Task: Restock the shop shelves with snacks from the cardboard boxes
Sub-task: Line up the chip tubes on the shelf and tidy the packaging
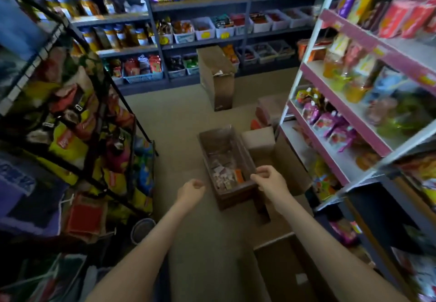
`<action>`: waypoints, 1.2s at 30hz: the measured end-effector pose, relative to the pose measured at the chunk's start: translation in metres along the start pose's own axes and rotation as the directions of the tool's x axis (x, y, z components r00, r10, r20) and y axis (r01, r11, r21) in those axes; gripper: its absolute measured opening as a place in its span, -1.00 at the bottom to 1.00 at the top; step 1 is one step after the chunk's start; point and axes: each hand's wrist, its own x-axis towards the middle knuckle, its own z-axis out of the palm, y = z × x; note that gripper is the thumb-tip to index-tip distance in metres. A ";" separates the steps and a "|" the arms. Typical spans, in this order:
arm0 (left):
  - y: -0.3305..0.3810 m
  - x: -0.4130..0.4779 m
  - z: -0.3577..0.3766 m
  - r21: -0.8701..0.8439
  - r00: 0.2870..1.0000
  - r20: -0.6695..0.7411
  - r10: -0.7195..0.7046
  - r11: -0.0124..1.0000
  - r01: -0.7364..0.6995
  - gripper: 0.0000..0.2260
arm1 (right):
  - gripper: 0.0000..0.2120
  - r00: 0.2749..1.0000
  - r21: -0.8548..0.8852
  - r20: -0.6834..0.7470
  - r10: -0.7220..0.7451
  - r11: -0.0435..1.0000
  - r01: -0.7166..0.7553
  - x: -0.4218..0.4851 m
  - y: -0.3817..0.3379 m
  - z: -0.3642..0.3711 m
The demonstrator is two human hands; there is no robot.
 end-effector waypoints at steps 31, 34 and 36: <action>-0.110 0.613 0.360 0.013 0.723 0.191 -0.664 0.738 0.674 -0.17 | -0.74 0.869 -0.120 -0.048 0.492 0.861 -0.494 0.615 0.325 0.186; -0.142 0.643 0.389 0.147 0.724 0.176 -0.667 0.745 0.650 -0.07 | -0.75 0.823 -0.001 -0.010 0.567 0.824 -0.567 0.636 0.356 0.206; -0.153 0.650 0.399 0.185 0.743 0.148 -0.652 0.757 0.627 -0.04 | -0.76 0.810 0.042 0.027 0.586 0.809 -0.586 0.646 0.363 0.215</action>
